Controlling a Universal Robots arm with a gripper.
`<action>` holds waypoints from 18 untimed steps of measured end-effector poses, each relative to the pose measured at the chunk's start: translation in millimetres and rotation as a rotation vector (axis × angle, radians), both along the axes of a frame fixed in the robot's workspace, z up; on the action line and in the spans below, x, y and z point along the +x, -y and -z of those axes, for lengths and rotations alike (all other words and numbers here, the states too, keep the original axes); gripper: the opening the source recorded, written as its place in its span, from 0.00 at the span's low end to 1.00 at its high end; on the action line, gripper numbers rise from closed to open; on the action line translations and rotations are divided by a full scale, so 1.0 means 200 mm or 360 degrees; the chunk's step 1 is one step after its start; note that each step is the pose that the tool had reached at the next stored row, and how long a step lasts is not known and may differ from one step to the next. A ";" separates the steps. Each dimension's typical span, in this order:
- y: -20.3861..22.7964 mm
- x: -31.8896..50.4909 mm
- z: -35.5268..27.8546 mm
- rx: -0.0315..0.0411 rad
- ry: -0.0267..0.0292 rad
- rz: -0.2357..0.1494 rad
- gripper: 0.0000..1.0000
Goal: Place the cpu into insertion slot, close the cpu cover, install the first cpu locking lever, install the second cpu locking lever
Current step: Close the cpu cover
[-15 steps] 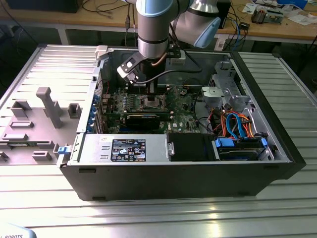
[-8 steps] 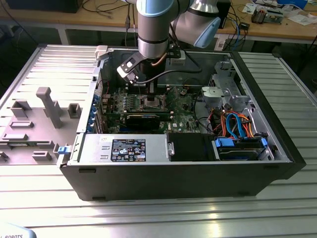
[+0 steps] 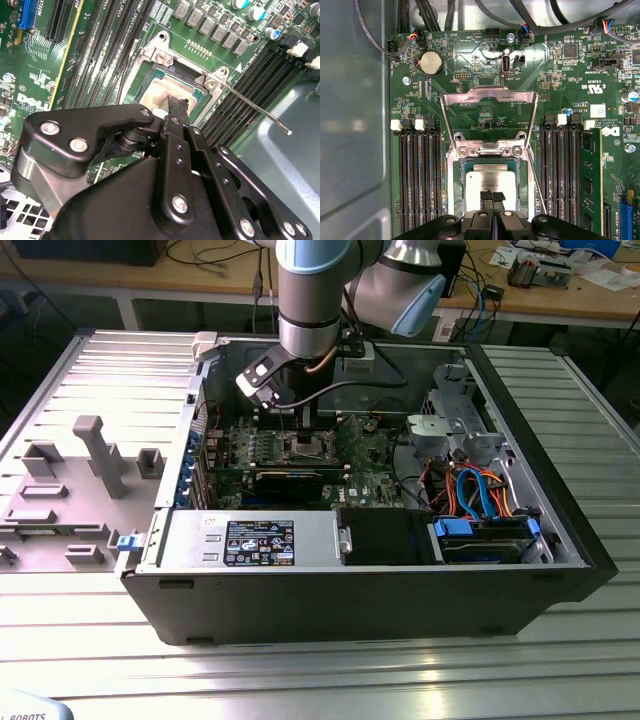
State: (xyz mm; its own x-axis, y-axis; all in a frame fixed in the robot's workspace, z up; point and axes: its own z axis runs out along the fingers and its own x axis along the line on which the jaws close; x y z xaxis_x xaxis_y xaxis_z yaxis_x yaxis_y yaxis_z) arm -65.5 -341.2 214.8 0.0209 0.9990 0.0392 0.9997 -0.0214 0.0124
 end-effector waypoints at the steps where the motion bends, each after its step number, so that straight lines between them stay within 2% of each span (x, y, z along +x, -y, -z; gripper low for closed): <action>1: 0.000 0.000 0.000 0.0000 0.00001 0.0000 0.11; 7: 0.000 0.000 -0.001 0.0000 -0.00002 -0.0019 0.11; 18: -0.001 0.000 -0.044 0.0000 -0.00001 -0.0019 0.11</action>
State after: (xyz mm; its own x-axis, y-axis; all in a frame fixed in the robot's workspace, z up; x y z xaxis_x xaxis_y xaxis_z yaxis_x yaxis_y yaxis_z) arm -65.5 -341.1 223.7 0.0087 0.9992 0.0389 0.9999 -0.0092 0.0123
